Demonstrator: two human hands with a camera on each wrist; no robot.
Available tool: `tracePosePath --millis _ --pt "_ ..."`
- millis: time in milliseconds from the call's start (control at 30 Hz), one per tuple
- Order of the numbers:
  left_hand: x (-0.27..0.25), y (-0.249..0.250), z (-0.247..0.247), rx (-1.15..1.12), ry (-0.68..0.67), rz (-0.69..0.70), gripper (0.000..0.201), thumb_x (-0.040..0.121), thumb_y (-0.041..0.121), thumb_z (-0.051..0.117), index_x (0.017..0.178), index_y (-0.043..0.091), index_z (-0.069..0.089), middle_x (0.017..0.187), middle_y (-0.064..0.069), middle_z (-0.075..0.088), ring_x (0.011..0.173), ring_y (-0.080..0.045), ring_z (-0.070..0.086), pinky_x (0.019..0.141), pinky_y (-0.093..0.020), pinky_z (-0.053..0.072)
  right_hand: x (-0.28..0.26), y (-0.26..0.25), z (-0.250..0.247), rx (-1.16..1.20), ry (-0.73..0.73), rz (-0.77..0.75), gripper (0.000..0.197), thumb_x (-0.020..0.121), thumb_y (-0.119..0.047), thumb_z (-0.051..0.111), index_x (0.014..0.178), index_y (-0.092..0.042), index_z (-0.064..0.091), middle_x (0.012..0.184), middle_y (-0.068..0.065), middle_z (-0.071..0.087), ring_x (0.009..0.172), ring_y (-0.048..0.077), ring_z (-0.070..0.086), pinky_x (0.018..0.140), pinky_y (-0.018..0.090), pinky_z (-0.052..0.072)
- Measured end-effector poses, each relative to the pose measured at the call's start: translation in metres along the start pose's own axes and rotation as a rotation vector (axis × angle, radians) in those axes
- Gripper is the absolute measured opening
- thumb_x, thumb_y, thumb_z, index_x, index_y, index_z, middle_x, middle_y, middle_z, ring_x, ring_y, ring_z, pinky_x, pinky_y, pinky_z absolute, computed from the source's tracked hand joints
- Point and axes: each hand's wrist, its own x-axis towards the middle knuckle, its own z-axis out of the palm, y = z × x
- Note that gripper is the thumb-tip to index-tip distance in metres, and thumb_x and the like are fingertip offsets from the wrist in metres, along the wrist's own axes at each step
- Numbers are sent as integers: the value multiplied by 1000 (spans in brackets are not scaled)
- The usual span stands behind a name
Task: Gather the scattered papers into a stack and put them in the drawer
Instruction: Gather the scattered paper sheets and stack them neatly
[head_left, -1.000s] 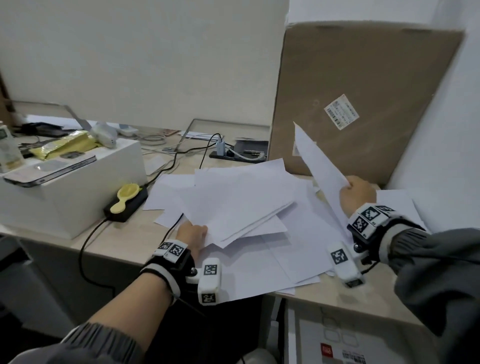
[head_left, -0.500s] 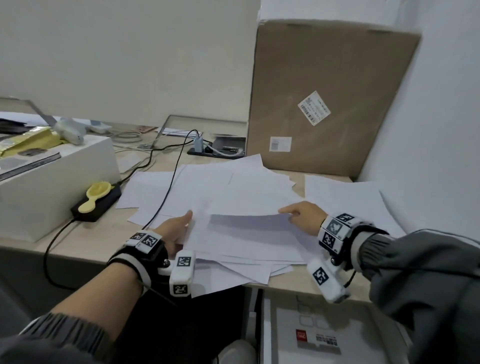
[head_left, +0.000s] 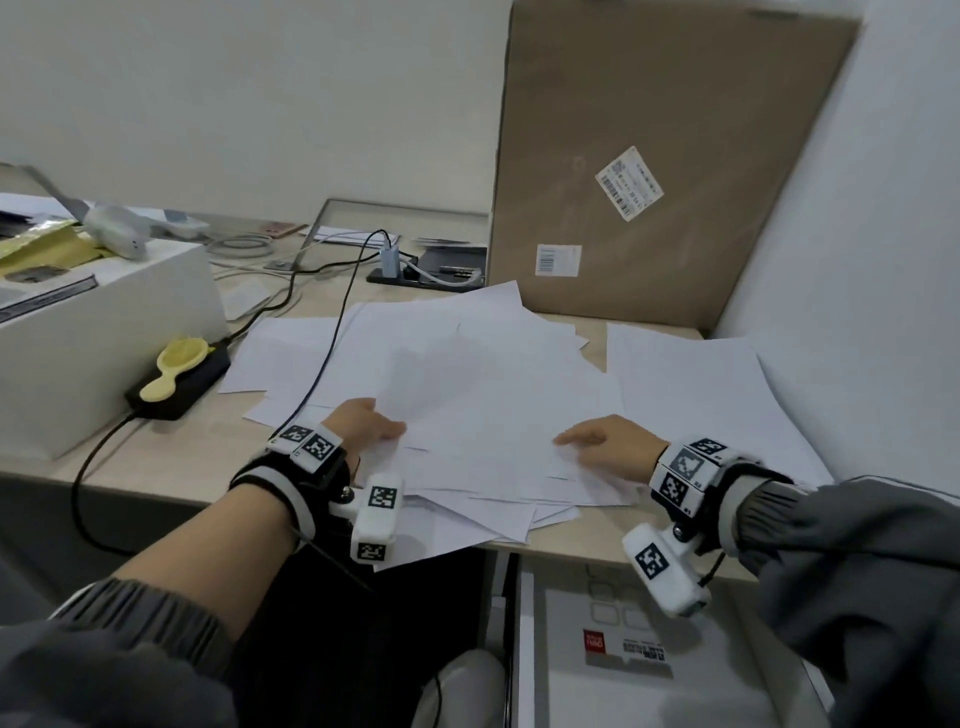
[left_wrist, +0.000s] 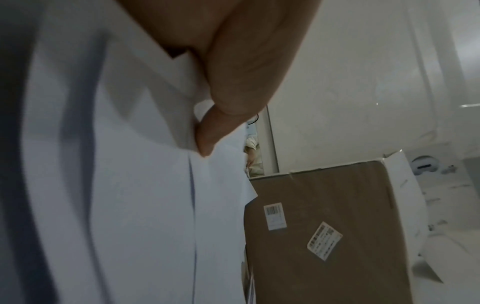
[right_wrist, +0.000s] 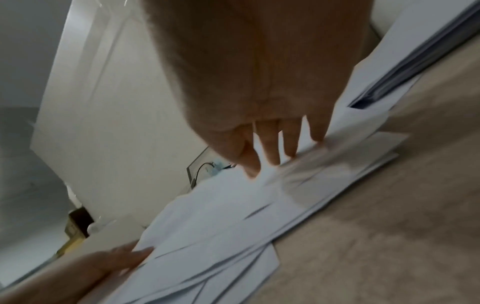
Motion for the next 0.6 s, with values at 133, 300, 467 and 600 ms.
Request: tracePosePath --millis 133,300,467,600 --pt "-1 -2 -10 -292 21 80 24 85 5 66 109 5 63 116 -22 66 108 -39 63 99 -56 46 4 22 -16 269 361 139 47 88 -19 64 131 -8 50 138 10 50 127 24 47 106 33 37" --pt "-22 12 -15 -461 -2 143 28 92 2 57 120 1 56 114 -20 64 100 -34 63 95 -48 49 5 27 -35 715 261 276 52 85 -34 67 127 -5 53 130 12 58 115 29 58 102 42 45" --pt "-28 13 -12 -522 -74 154 15 96 9 53 110 8 59 98 -9 69 77 -20 70 62 -31 58 9 19 -40 712 220 258 17 90 -4 59 106 -4 61 113 15 66 106 34 62 95 47 50" --pt "-25 7 -8 -516 -131 124 24 100 12 45 119 2 56 111 -19 67 81 -23 69 68 -33 60 24 38 -42 536 332 292 18 83 -11 66 101 -10 64 110 10 68 104 31 63 96 48 50"
